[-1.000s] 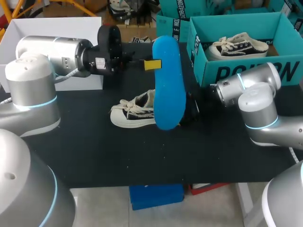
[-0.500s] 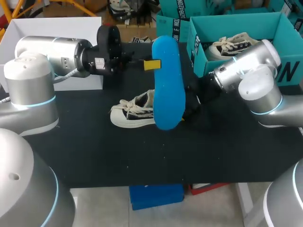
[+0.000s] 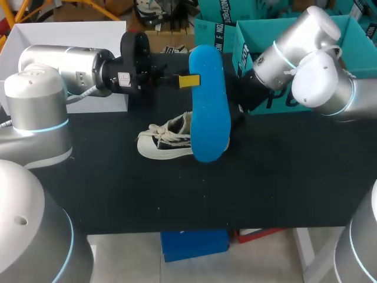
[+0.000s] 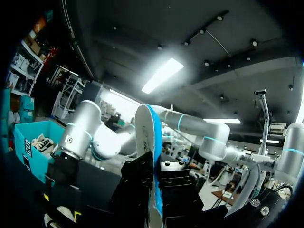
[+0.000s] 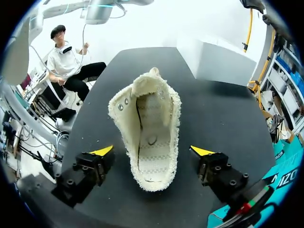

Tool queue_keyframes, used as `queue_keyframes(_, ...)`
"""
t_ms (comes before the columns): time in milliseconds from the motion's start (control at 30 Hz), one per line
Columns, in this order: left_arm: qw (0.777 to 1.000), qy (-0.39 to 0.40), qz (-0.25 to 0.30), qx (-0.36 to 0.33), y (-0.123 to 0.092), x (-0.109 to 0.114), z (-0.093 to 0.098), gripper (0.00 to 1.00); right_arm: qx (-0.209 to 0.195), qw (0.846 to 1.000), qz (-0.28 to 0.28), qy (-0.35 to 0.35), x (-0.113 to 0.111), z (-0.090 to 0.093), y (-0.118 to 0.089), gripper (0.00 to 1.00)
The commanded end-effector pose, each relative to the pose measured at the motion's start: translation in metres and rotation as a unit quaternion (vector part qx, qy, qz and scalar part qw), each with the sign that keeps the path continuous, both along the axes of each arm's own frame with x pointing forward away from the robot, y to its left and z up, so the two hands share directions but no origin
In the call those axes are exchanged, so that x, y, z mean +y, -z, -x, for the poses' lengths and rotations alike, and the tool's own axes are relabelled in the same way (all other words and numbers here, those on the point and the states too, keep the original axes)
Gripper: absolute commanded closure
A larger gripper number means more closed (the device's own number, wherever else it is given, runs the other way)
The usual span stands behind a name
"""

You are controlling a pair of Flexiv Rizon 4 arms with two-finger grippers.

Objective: Take the shoe out of the shoebox, open the shoe tongue, remove and reinsert the insole, then place the shoe into the shoebox

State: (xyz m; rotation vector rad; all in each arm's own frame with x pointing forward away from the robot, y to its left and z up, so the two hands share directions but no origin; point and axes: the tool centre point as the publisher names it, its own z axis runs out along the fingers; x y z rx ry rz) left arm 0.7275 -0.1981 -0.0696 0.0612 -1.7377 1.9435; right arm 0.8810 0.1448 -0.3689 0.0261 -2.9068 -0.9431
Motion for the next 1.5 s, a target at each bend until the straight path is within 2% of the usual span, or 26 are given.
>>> queue_keyframes(33, 1.0, -0.003, 0.0, 0.0, 0.001, -0.002, 0.001, 1.0, -0.004, 0.994, 0.112, -0.01, 0.005, -0.001, -0.007, 0.0)
queue_keyframes(633, 1.0, -0.003, 0.0, 0.0, 0.001, -0.002, 0.001, 1.0, -0.01, 0.974, 0.221, -0.036, 0.019, -0.006, -0.013, 0.0)
queue_keyframes(1100, 1.0, -0.003, 0.0, 0.0, 0.001, -0.002, 0.001, 1.0, -0.018, 0.969, 0.243, -0.045, 0.025, -0.002, -0.015, 0.0)
queue_keyframes(1200, 1.0, -0.003, 0.0, 0.0, 0.001, -0.002, 0.001, 1.0, -0.021, 0.961, 0.27, -0.051, 0.027, -0.001, -0.014, 0.0)
queue_keyframes(1500, 1.0, -0.003, 0.0, 0.0, 0.001, -0.002, 0.001, 1.0, -0.028, 0.96, 0.273, -0.053, 0.032, 0.0, -0.014, 0.0)
